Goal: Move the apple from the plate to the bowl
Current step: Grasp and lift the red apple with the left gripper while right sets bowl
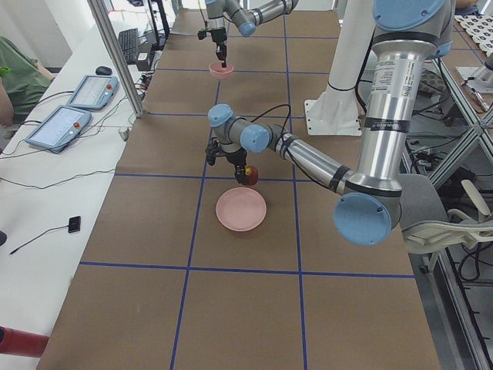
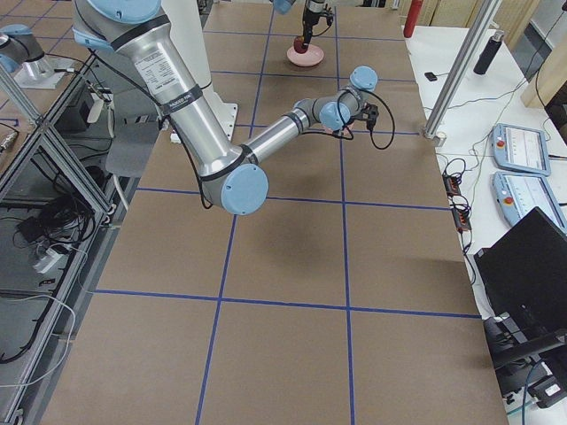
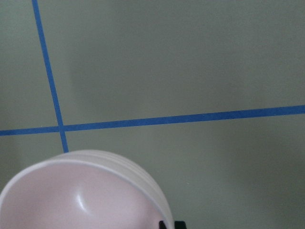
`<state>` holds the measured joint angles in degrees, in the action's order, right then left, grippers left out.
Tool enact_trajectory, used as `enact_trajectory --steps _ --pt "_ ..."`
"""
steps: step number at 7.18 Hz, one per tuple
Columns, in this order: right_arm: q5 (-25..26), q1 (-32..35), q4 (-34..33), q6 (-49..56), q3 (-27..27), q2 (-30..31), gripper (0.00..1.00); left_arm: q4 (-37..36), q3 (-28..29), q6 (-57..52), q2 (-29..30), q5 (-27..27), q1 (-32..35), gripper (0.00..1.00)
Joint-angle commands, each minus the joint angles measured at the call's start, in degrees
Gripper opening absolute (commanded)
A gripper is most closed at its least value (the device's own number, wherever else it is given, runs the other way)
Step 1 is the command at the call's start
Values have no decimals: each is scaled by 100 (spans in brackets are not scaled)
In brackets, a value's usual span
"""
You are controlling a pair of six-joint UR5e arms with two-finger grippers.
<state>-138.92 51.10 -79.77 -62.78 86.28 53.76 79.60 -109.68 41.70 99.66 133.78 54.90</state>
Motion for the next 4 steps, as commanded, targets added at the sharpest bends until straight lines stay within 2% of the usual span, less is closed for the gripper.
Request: enact_trajectory --steps 1,3,4 --pt "564 -380 41 -94 -793 -688 0 -724 25 49 719 7 108 0" --pt "707 -679 241 -94 -1392 -1226 0 -937 209 600 1316 8 100 0" --pt "734 -802 461 -94 -1551 -1288 0 -938 254 620 1371 16 100 0"
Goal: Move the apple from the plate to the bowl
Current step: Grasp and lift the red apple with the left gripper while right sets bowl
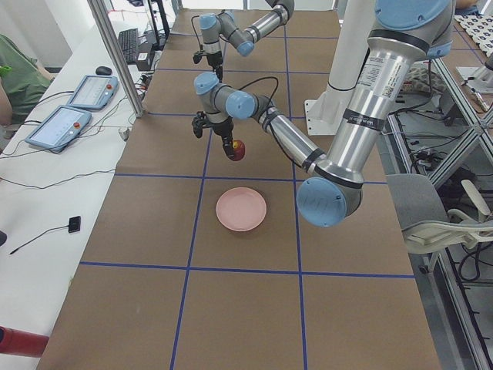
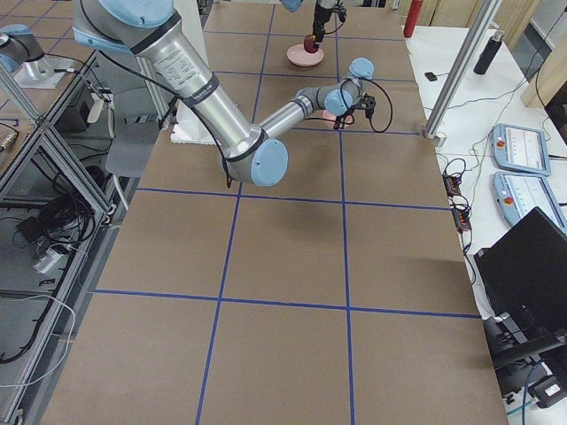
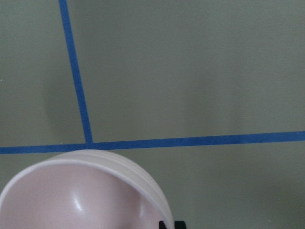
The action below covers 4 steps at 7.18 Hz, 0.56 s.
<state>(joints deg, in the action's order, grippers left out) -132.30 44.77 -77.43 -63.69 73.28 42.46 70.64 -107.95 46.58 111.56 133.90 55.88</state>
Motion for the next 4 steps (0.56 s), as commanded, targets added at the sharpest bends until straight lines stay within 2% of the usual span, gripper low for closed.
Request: enact_trajectory --steps 1,4 --pt "73 -283 220 -3 -253 -150 0 -42 107 132 199 5 2 0" --pt "275 -504 228 -3 -385 -150 0 -42 169 385 470 22 -7 0"
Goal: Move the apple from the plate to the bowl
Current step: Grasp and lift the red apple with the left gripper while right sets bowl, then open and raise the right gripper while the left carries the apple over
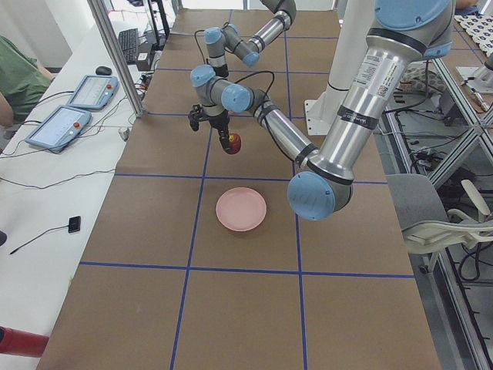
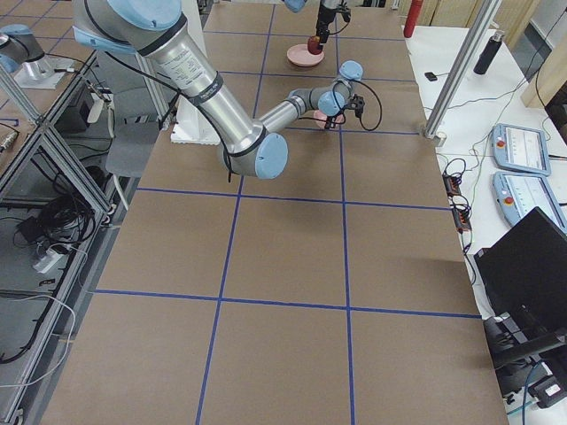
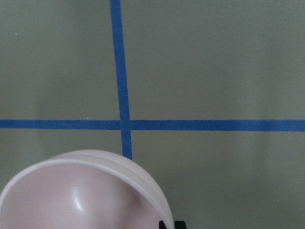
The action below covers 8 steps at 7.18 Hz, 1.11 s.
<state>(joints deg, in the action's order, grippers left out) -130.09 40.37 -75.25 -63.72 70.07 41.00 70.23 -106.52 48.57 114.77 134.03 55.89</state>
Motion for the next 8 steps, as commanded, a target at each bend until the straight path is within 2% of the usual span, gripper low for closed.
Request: enact_trajectory --steps 1,2,3,4,6,8 --pt "63 -65 10 9 -81 4 0 34 244 580 464 10 -16 0" --pt "63 -65 45 9 -116 13 0 52 298 671 563 18 -34 0" --pt "115 -56 97 17 -142 13 69 61 272 828 616 18 -43 0" --pt "316 -56 202 0 -134 -13 100 78 272 1056 695 62 -104 0" --pt "248 398 195 -9 14 -57 100 96 342 1618 1124 54 -559 0" --pt "-234 1031 151 393 233 205 100 384 674 2363 1633 -8 -946 0"
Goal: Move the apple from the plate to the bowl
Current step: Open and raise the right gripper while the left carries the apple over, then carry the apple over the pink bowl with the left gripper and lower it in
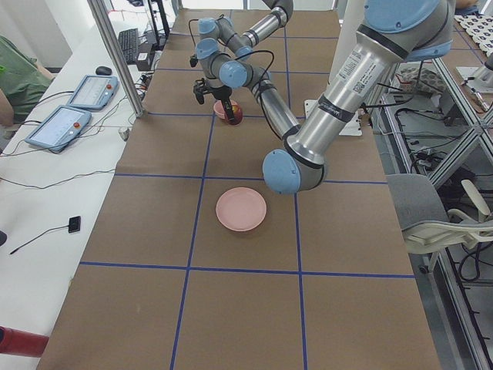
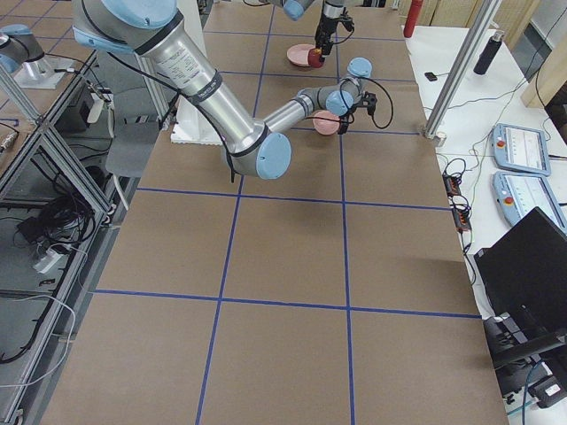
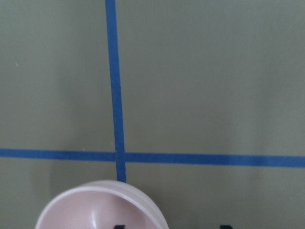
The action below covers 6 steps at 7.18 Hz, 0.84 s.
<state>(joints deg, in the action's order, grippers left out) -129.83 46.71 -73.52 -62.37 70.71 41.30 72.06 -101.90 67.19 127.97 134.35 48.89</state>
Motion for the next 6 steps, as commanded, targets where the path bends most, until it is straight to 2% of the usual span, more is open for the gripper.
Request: enact_trajectory --steps 1,2,3,4,6 --pt "-410 662 -144 591 458 550 100 769 658 1010 621 -179 -422 0" --pt "-516 925 -711 1230 678 711 100 1297 1324 1346 998 -198 -485 0" --pt "-509 1146 -1552 1967 907 799 100 1659 1896 1401 1289 -198 -529 0" --pt "-491 1383 -2100 2558 1005 879 100 1810 2154 1419 1449 -364 -625 0" --pt "-508 1779 -2246 3622 1277 1501 100 1882 2759 1428 1896 -453 -783 0"
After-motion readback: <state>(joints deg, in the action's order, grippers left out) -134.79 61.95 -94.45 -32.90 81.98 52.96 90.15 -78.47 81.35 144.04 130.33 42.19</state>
